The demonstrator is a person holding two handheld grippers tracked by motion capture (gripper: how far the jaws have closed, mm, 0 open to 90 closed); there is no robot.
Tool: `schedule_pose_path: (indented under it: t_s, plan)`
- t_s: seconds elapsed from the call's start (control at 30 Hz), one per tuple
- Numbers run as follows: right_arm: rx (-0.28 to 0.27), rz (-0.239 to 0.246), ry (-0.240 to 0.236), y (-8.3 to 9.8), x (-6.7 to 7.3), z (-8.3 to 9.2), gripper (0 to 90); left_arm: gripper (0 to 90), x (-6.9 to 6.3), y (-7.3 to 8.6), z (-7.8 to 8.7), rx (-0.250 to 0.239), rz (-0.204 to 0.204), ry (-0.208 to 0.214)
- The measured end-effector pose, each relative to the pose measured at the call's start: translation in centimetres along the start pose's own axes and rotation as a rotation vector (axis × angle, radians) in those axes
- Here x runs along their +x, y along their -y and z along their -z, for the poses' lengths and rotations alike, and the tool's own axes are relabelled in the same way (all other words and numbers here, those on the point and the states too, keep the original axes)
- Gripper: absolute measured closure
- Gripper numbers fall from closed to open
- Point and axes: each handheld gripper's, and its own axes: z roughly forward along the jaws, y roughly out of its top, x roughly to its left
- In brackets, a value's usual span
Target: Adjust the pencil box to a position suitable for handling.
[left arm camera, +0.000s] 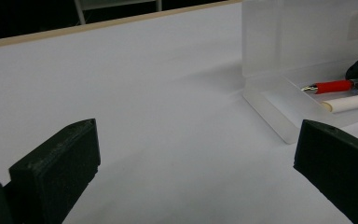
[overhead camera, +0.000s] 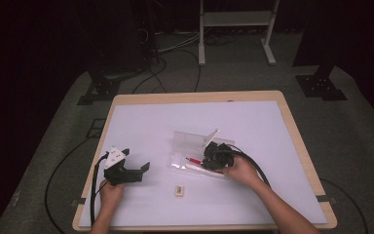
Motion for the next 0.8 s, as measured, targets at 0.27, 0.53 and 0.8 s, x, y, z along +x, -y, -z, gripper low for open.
schedule_pose_path:
  t_s: [0.27, 0.53, 0.8]
  plan:
    - [0.005, 0.003, -0.005, 0.05, -0.03, -0.16, 77.9, 0.0, 0.00, 0.00, -0.01, 0.000, 0.000, 0.000]
    - [0.001, 0.003, -0.009, 0.05, -0.05, -0.21, 77.1, 0.0, 0.01, 0.00, 0.00, 0.001, 0.000, 0.000]
    - [0.004, -0.009, -0.004, 0.10, -0.03, -0.06, 73.0, 0.0, 0.00, 0.00, -0.02, -0.003, 0.002, 0.000]
